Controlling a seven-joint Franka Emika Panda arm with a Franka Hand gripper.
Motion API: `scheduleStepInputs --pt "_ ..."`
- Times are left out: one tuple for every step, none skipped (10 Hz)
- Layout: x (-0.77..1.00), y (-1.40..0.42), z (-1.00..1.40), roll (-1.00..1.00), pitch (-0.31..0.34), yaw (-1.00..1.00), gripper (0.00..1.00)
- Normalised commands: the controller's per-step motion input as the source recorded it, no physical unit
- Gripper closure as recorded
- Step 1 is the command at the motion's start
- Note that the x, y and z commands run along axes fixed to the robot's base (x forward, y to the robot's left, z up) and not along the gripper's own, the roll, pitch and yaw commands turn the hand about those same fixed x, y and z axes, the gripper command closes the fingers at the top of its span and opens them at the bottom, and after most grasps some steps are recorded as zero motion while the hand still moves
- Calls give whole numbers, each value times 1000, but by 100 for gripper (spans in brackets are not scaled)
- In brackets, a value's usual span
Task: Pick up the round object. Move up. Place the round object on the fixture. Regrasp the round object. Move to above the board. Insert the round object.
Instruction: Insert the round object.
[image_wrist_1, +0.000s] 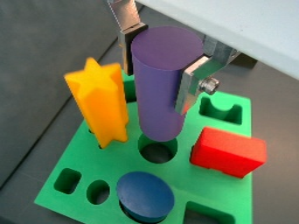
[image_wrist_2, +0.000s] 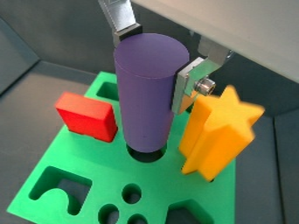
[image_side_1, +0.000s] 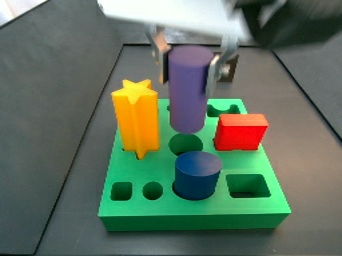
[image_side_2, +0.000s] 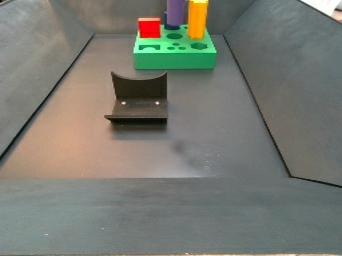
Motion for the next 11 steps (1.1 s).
scheduleStepInputs --pt "114 -14 -583 94 23 -237 100" --pt "29 -11 -634 117 9 -220 100" --pt "0 -29 -606 131 9 -217 100" --pt "-143 -34 -540 151 41 -214 100" --pt "-194 -160 -426 104 64 -289 100" --pt "63 -280 -377 0 19 -257 100" --pt "340 -240 -317 -7 0 -140 100" --pt "283 -143 -380 -3 0 -131 100" --pt "323 0 -517 0 0 -69 100" --pt "300 51 -546 0 26 -34 100" --pt "9 220 -480 0 24 0 100"
